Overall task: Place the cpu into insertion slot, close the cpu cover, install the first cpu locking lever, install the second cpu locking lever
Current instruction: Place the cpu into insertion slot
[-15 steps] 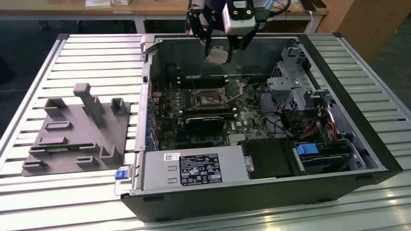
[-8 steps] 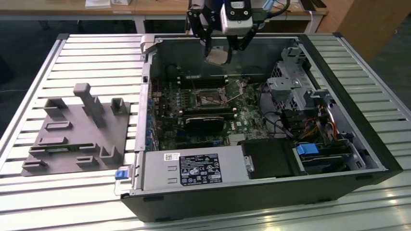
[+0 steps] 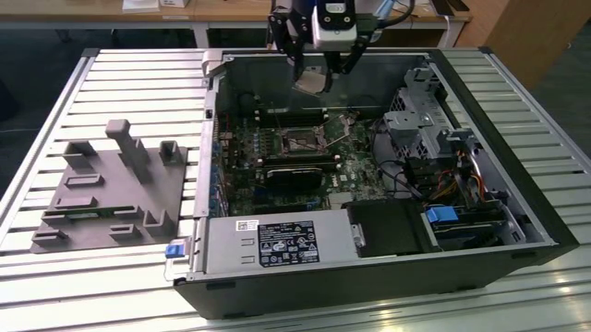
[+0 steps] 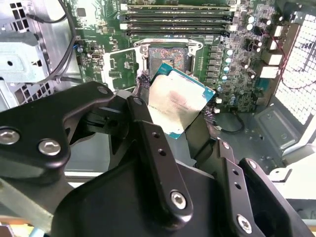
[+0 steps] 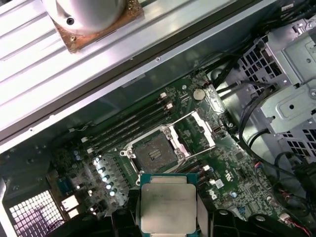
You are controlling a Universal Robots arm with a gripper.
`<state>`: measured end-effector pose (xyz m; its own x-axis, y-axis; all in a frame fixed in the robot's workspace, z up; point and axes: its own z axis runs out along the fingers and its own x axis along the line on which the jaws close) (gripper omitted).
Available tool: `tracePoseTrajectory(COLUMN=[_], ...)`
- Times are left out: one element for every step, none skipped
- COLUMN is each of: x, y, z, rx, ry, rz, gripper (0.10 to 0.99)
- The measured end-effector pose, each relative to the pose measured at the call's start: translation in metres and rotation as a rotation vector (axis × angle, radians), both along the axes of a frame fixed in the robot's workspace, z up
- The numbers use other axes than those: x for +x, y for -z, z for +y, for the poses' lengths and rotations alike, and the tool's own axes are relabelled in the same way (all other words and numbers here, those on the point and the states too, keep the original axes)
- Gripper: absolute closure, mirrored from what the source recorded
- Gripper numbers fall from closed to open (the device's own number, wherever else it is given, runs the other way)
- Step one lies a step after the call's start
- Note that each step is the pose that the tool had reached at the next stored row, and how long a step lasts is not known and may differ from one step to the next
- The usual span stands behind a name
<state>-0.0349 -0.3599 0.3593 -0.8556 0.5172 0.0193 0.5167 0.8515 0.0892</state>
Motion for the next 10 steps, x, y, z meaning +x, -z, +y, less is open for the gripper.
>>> tracePoseTrajectory(x=[-0.0003, -0.0005, -0.0006, -0.0007, -0.0007, -0.0007, -0.0007, -0.0007, -0.0007, -0.0007], y=[0.0001, 0.0002, 0.0003, 0.0004, 0.0005, 0.0006, 0.0007, 0.0008, 0.0008, 0.0009], z=[0.0, 0.0, 0.0, 0.0, 0.0, 0.0, 0.0, 0.0, 0.0, 0.0], rx=[0.0, 0.0, 0.0, 0.0, 0.0, 0.0, 0.0, 0.0, 0.0, 0.0], ry=[0.007, 0.014, 0.021, 0.028, 0.037, 0.047, 0.058, 0.067, 0.075, 0.083], rz=[0.0, 0.0, 0.0, 0.0, 0.0, 0.0, 0.0, -0.0001, -0.0001, 0.0], gripper=[0.545, 0.545, 0.545, 0.545, 0.545, 0.545, 0.545, 0.545, 0.545, 0.545])
